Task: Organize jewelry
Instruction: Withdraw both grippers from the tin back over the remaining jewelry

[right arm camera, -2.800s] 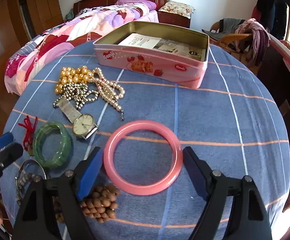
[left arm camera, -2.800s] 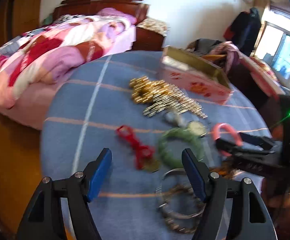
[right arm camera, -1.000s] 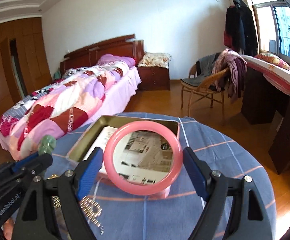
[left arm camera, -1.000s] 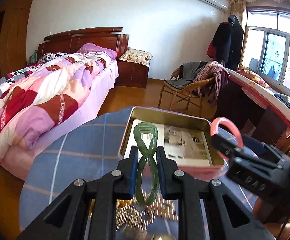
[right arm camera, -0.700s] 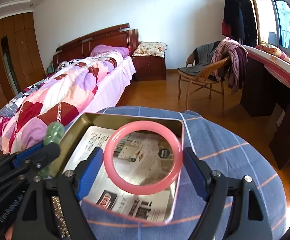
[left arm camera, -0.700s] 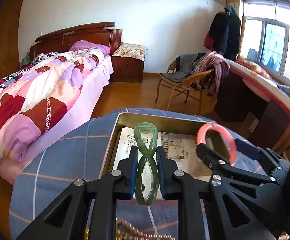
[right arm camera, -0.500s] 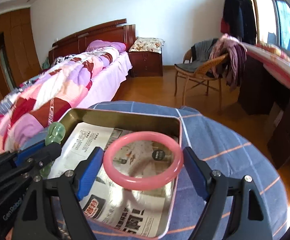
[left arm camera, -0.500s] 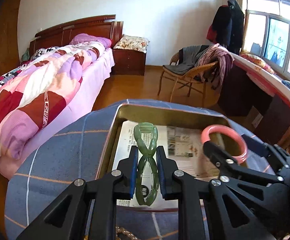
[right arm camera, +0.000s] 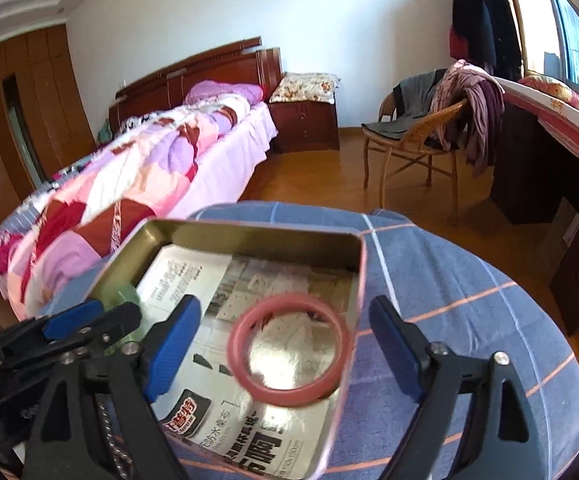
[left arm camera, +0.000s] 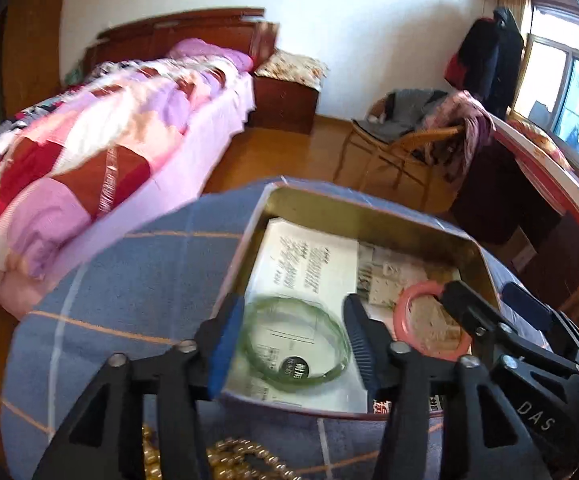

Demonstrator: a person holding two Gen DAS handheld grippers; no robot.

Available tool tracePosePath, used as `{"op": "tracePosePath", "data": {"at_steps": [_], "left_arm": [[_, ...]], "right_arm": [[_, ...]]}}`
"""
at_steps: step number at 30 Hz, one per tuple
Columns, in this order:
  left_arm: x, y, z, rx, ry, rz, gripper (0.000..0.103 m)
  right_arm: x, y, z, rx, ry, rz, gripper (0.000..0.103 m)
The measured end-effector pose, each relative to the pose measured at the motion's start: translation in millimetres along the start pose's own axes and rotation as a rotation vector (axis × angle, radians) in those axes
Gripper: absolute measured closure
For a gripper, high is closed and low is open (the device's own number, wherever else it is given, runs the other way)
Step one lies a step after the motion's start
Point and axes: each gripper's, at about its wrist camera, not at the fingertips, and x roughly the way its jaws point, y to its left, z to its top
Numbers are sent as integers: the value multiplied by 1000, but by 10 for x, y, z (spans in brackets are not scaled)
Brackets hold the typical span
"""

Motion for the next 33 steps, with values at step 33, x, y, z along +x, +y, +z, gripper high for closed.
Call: {"op": "tracePosePath", "data": {"at_steps": [33], "left_arm": [[-1314,128,-1043,24,-104,92,35]], "right_arm": [[-949,287,-757,-107,25,-79,3]]}}
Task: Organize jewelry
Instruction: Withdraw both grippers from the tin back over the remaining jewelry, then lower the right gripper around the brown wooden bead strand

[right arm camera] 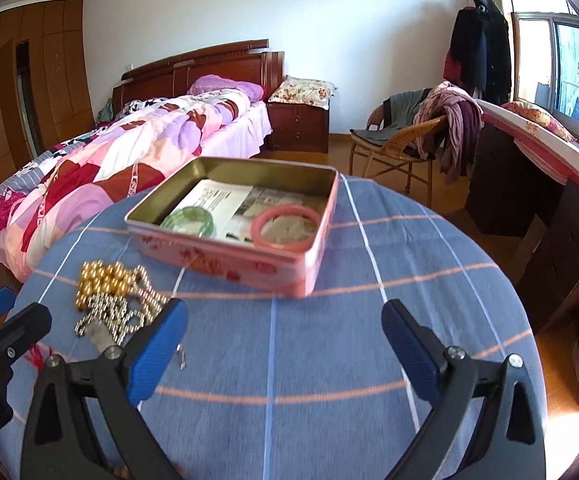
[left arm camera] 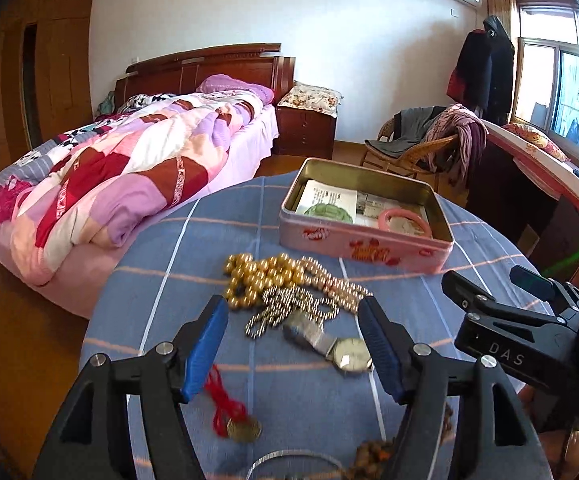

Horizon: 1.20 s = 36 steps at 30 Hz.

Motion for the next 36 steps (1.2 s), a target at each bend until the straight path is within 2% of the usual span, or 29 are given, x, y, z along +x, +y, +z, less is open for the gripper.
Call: {"op": "tracePosePath", "data": {"at_steps": [5,9,11,15,20,25,28,29,30,31,32,36], "left_arm": [[-156,78,-173,-10,10,6,33],[-299,286,-322,-32,0,40,20],[-367,434,-391,-65,-12,58,17],[-446,687,-511,-123,0,79,16],[-473,833,-570,-129,-2,133,15],[-449,865,-611,-108,11,160,16],[-438,896,-626,-120,24,148,16],[-438,902,-628,-124,24,143,15],[-446,909,-634,-126,24,137,15],[-451,913,-634,-128,24,129,16],[-455,911,-635,-128,26,119,16],[-469,855,-644,-109,39,56,16]], "right_arm": [[-174,-32,-94,0,7,16,3],[-343,-99,-208,4,5,32,3],[-396,-130,-264,15,17,56,3],[-419,-119,-389,38,79,140,3],[-354,96,-530,40,171,268,3],[-261,379,-631,-16,234,290,4],[-202,500,-676,-56,280,311,14],[-211,530,-681,-80,273,297,22],[-218,548,-686,-92,273,318,45],[-228,556,-692,-101,272,324,54],[-228,549,-688,-100,269,325,60],[-259,446,-652,-73,228,296,69]]}}
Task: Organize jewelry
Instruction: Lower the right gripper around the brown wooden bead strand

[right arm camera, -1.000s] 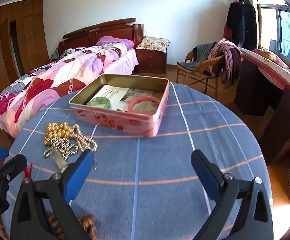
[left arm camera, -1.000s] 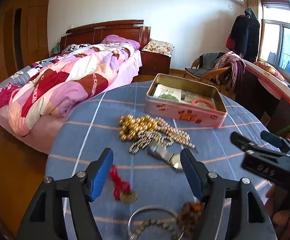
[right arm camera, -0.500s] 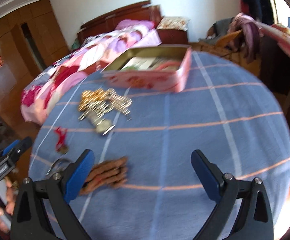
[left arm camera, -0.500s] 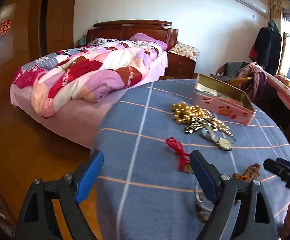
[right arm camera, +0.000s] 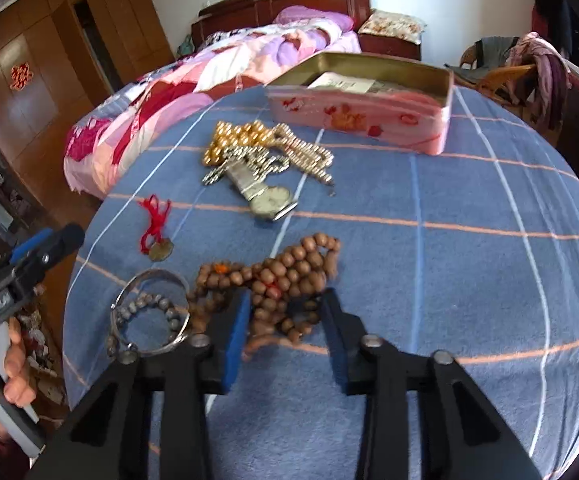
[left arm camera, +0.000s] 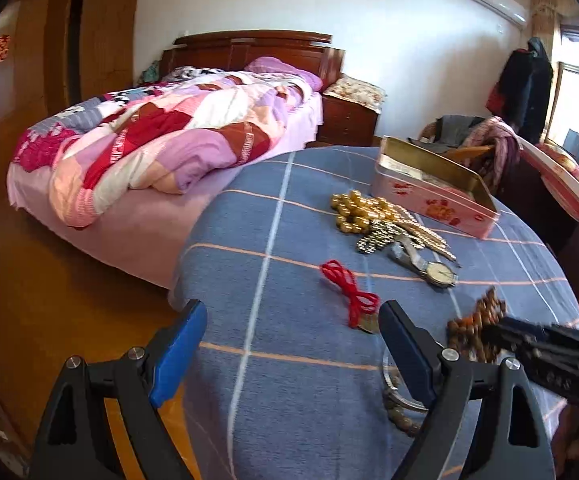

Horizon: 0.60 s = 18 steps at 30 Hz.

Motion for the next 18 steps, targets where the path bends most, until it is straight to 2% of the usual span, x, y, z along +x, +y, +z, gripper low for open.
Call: {"op": "tracePosePath", "data": {"at_steps": [2,5,7,10,12,14,15,16,18], "left_arm": [[7,-59,-3,30,15,-26,16],[56,-192,-40,89,57,-73,16],[117,-300,-84,144,85,-60,17],[234,-434,-153,209,143,-35,28],[293,-487,-193,223,172,-39,28],[303,-551,-206,252,163,-25,30],[309,-576,-210,263,163,-21,44],[335,-595,-214,268,178,-33,69],[344,-617,-205,249,184,-98,92]], "right_arm": [[-45,-80,30,11,-25,-44,79],[-96,-237,70,38,-40,-105,79],[-140,-374,79,85,-45,-102,78],[-214,-494,72,157,-54,-57,66],[-261,-535,65,191,-75,-42,35],[-304,-525,59,198,-105,-46,28],[-315,-511,58,193,-108,-46,28],[-322,-499,53,186,-110,-47,28],[-326,-487,58,180,-116,-58,28]]}}
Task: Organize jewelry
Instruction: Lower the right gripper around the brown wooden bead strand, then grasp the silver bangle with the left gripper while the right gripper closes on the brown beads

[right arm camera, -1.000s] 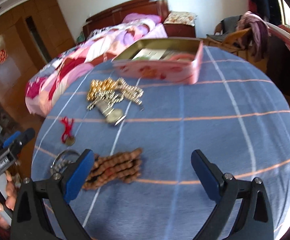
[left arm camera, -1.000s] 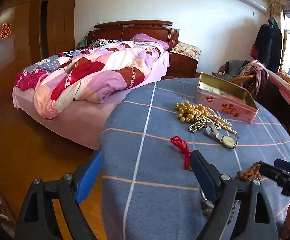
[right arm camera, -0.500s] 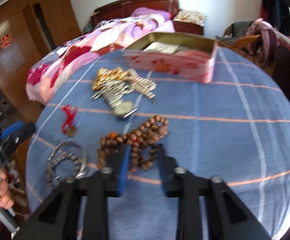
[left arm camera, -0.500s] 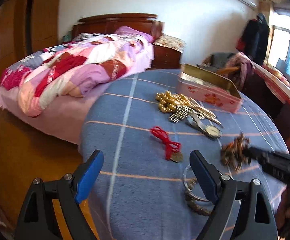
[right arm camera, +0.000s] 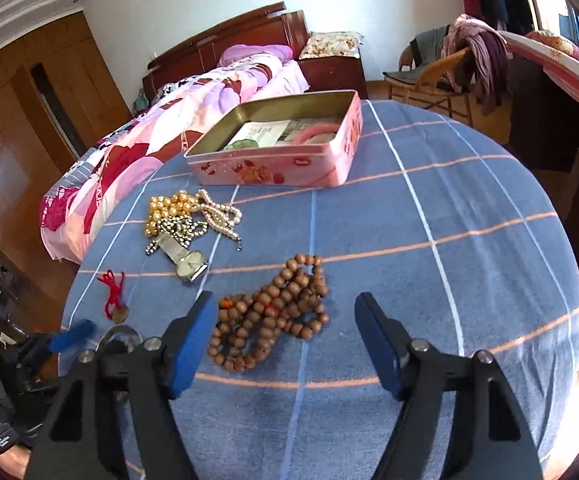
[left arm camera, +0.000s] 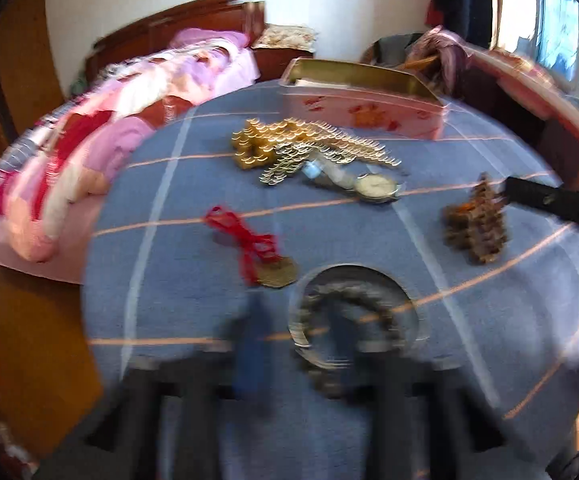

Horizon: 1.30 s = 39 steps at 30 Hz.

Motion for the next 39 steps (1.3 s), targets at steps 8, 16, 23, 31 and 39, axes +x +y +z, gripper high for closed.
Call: {"op": "tracePosePath", "data": {"at_steps": [8,16,23,31,39], "left_arm": [[-80,113,38,-116,-51,-107,95],[-123,76,104,-68,-35,-106,93],[-295,50,21,-20,-60,-103,57],[-375,-17,60,-24,-88,-141,44],[2,-311,58,58,16,-96,27]], "right_arm": [[19,-131,-16,52,16,-1,28],[-12,-182,-2,80,14,6,28],[-28,-178,9,70,13,7,28],[-29,-162,7,73,16,13,28],[2,-169,-26,80,29,13,28]]}}
